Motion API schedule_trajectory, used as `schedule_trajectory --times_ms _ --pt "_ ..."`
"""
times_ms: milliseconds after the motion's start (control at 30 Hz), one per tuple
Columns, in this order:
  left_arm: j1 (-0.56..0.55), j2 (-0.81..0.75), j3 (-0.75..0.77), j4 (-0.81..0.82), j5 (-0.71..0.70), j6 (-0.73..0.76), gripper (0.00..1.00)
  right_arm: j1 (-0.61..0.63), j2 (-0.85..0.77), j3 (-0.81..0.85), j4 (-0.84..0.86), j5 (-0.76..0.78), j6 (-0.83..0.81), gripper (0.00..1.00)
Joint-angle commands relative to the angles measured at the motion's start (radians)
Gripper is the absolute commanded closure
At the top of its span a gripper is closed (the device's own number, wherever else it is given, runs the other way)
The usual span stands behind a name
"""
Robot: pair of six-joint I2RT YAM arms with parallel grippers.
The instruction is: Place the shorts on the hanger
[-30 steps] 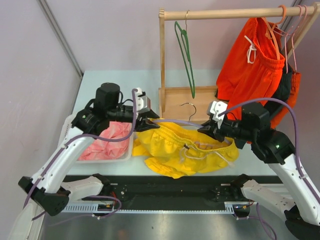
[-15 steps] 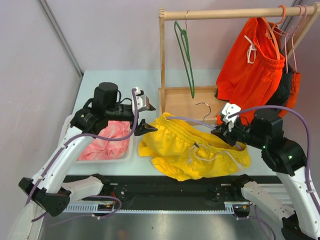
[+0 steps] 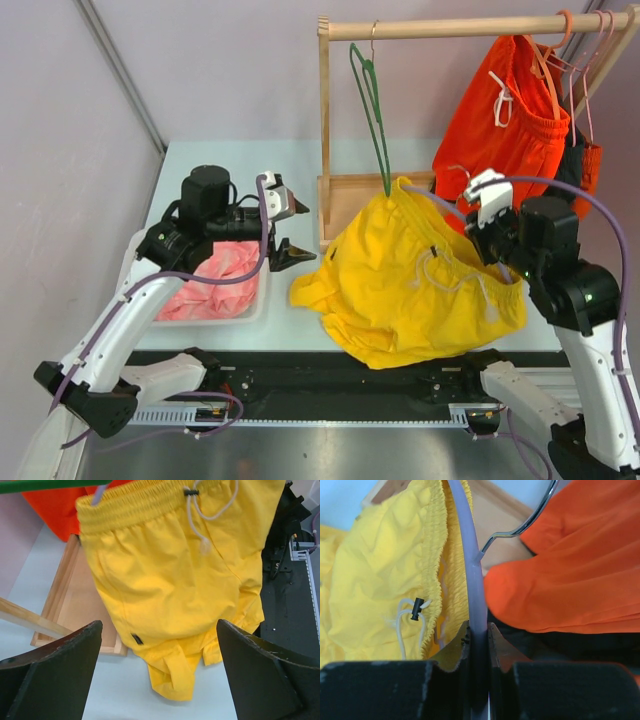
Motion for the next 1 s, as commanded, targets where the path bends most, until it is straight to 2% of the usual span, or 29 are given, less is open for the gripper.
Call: schedule_trajectory --times_ms 0,67,267,367,467,700,800,967 --pt "0.007 -0.019 -0.014 0.048 -0.030 -0.036 0.00 -0.053 0.106 0.184 0.147 0.128 0.048 1.00" --pt "0.005 -0.025 -0.026 0.060 -0.038 -0.038 0.00 -0.093 0.160 0.251 0.156 0.108 0.070 1.00" --pt "0.010 -0.052 -0.063 0.101 -0.042 -0.069 0.00 -0.367 0.378 0.555 0.171 -0.138 0.150 1.00" --pt "0.020 -0.055 -0.072 0.106 -0.044 -0.082 0.00 -0.435 0.469 0.675 0.214 -0.237 0.179 1.00" --pt "0.049 -0.050 -0.081 0.110 -0.029 -0.107 0.00 -0.450 0.493 0.687 0.314 -0.314 0.178 1.00" --pt "0.089 -0.073 -0.126 0.137 -0.016 -0.144 0.00 -0.493 0.608 0.776 0.409 -0.335 0.212 1.00" --pt "0.091 -0.078 -0.141 0.126 -0.027 -0.133 0.00 -0.492 0.651 0.805 0.479 -0.346 0.224 1.00" --pt "0.102 -0.081 -0.150 0.101 -0.039 -0.136 0.00 -0.476 0.740 0.874 0.504 -0.338 0.233 1.00"
